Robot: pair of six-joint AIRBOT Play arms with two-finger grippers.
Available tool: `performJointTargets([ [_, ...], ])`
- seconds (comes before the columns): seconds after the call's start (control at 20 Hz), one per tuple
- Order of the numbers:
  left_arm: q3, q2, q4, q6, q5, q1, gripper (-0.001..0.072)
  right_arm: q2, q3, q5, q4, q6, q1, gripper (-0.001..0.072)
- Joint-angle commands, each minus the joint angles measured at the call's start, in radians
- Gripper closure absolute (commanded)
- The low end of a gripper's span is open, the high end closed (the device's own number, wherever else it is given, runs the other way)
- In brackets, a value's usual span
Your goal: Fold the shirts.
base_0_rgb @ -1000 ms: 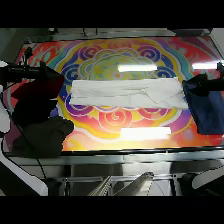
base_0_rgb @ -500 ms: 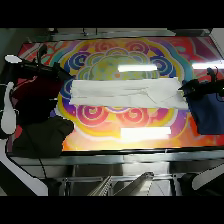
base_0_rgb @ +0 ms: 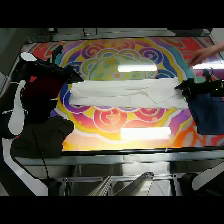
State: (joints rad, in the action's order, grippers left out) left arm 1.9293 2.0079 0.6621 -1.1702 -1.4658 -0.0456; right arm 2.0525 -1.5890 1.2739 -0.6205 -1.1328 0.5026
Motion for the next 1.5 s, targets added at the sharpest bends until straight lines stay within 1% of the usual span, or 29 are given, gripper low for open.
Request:
performJointTargets([
  [0.0, 0.0, 0.001, 0.001, 0.003, 0.0, 0.009, 0.0704, 0.003, -0.001, -0.021, 0.016, 0.0, -0.005, 0.0209],
  [1.2, 0.0, 0.002, 0.002, 0.003, 0.0, 0.009, 0.0703, 0.003, -0.001, 0.013, 0.015, -0.001, -0.005, 0.0208],
  [1.45, 0.0, 0.017, 0.019, 0.003, 0.041, 0.04, 0.0705, 0.004, -0.001, -0.013, 0.016, -0.001, -0.006, 0.0213],
])
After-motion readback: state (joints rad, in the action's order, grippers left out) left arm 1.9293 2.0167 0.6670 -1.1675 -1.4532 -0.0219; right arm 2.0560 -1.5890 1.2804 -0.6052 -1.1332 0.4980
